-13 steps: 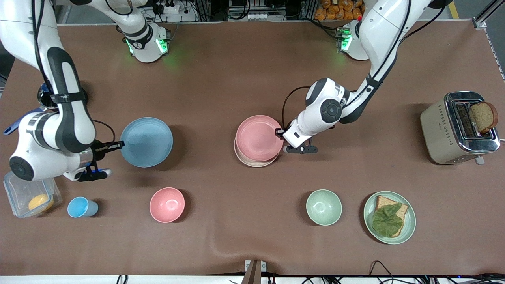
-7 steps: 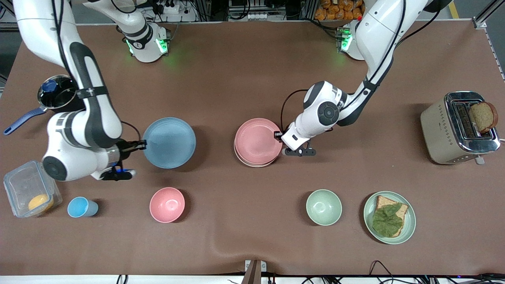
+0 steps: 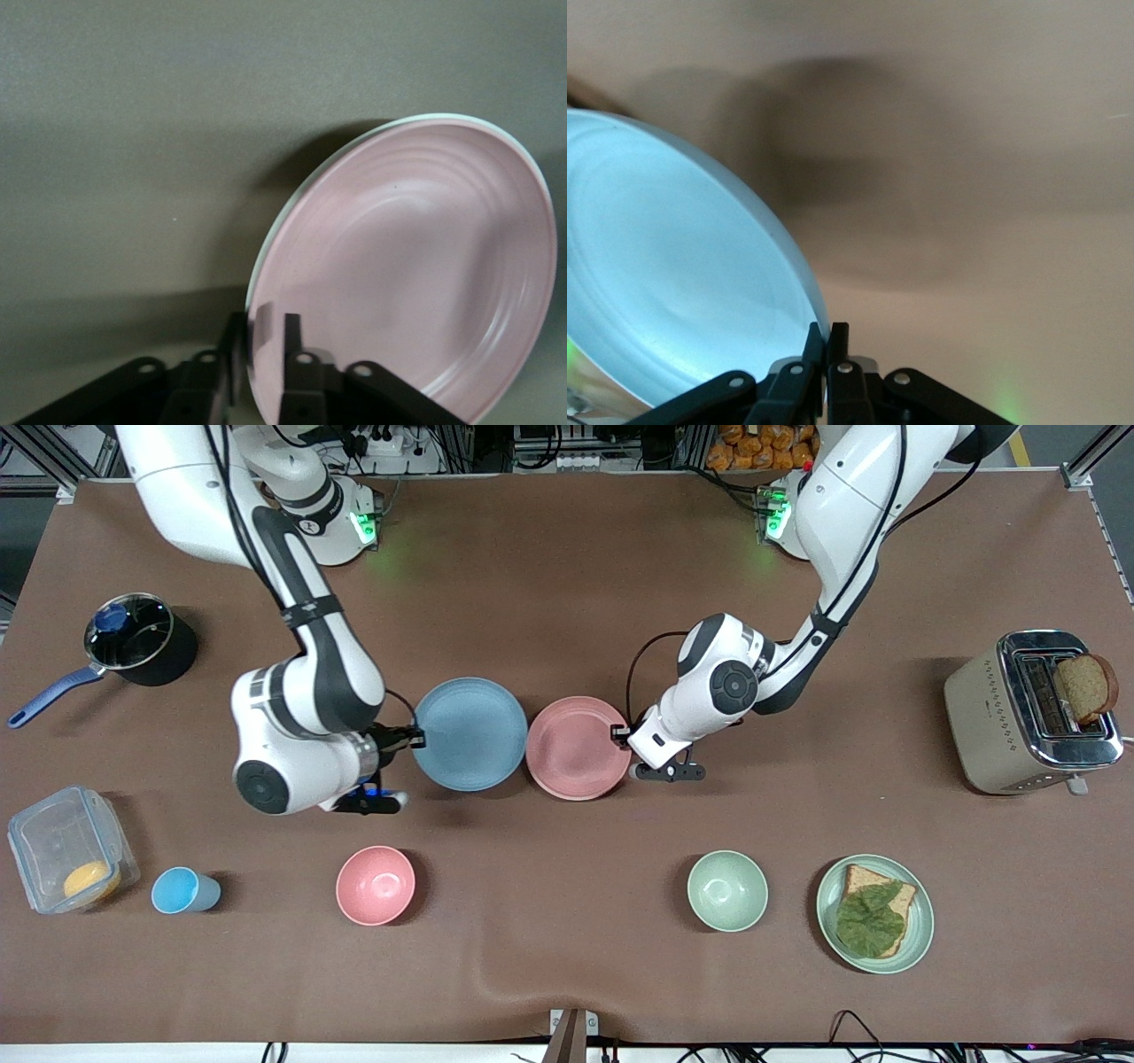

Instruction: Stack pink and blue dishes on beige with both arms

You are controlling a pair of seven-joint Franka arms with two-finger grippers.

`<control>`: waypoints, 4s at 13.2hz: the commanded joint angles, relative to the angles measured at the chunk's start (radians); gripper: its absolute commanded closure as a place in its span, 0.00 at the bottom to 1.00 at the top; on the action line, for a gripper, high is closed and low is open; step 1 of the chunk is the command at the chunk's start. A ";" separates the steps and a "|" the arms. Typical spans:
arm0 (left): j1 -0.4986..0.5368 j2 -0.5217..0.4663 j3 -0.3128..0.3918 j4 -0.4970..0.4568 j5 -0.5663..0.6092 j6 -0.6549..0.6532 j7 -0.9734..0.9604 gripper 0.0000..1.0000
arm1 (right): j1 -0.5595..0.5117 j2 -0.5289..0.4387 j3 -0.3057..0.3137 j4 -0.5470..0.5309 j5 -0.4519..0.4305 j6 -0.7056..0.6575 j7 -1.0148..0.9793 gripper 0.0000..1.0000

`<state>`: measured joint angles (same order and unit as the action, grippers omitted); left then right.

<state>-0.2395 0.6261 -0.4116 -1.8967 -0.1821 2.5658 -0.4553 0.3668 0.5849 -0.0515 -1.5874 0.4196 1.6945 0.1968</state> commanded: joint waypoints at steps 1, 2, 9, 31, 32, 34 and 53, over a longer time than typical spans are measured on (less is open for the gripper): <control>-0.008 -0.005 0.008 0.016 0.009 0.010 -0.019 0.00 | 0.046 0.033 -0.010 0.036 0.051 0.020 0.074 1.00; 0.005 -0.028 0.008 0.015 0.012 0.007 -0.019 0.00 | 0.063 0.045 -0.010 0.043 0.057 0.031 0.091 1.00; 0.179 -0.339 0.020 0.025 0.161 -0.281 -0.005 0.00 | 0.164 0.104 -0.008 0.055 0.113 0.184 0.176 1.00; 0.362 -0.525 0.036 0.386 0.316 -0.883 0.104 0.00 | -0.056 0.018 -0.054 0.236 -0.136 -0.143 0.069 0.00; 0.365 -0.534 0.036 0.387 0.314 -0.884 0.119 0.00 | -0.099 0.003 -0.057 0.236 -0.145 -0.179 0.009 0.00; 0.399 -0.554 0.040 0.387 0.299 -0.888 0.170 0.00 | -0.170 -0.033 -0.062 0.230 -0.232 -0.190 -0.066 0.00; 0.284 -0.588 0.204 0.387 0.211 -0.993 0.273 0.00 | -0.347 -0.476 -0.050 0.099 -0.449 -0.098 -0.257 0.00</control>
<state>0.0424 0.0466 -0.2128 -1.5061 0.0528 1.5968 -0.2031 0.0395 0.1123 -0.1203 -1.4907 -0.0089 1.5890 -0.0614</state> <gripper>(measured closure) 0.000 0.000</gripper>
